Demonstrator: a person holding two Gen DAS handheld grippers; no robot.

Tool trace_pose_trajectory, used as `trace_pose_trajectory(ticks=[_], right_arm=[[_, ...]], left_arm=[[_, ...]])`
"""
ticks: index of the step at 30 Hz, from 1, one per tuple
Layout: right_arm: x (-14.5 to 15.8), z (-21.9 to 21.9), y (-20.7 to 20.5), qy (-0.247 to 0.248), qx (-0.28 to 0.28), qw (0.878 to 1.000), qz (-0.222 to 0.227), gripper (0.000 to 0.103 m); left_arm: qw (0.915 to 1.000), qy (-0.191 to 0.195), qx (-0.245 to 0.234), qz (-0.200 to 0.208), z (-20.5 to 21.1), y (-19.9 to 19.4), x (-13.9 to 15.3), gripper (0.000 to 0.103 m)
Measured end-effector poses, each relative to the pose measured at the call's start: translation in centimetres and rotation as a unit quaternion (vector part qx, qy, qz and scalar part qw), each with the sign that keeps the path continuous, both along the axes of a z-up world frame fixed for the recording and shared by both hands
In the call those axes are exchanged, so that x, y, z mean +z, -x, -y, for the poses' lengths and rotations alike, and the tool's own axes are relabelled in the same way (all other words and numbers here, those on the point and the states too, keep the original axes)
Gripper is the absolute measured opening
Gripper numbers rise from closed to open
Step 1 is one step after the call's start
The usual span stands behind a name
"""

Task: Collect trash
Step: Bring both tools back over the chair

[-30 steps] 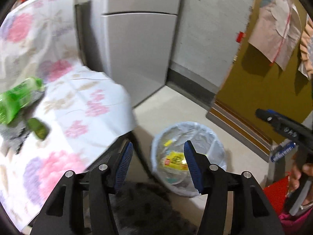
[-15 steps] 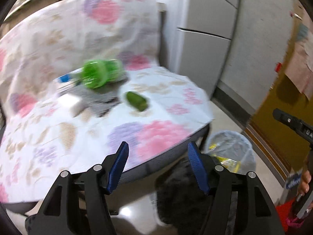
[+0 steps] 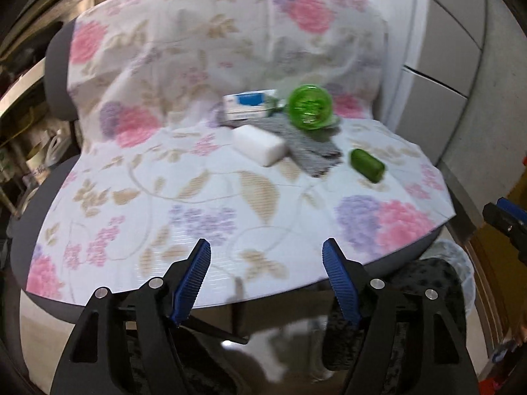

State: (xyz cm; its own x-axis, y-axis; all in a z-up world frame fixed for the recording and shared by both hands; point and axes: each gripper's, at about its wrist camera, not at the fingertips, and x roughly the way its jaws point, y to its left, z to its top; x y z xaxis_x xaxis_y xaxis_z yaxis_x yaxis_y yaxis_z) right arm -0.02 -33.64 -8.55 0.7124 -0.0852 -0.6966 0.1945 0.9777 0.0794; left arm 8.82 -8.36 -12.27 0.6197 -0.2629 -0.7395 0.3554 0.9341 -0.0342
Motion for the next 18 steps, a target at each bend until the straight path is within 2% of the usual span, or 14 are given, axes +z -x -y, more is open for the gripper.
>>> trace_pose_trajectory(ticks=[1,2,12,18], right_arm=[[-0.2,-0.5,-0.6,-0.001,0.009,1.0,-0.003,0.07],[-0.4,-0.9,-1.2,-0.001,0.016,1.0,-0.005,0.07],[-0.8,-3.0,-5.9,0.003,0.067,0.998,0.001,0.07],[-0.3,-3.0,-8.8,0.009,0.08,0.997,0.016,0.07]], left_arm=[[1.0,0.001,0.008,0.0,-0.5,-0.3,-0.1,0.079],[0.9999,0.003,0.014,0.0,-1.0,-0.5,-0.1,0.08],[0.998,-0.009,0.063,-0.003,-3.1,-2.7,-0.2,0.082],[0.9978,-0.017,0.064,-0.002,-2.2,-4.3,0.2,0.082]])
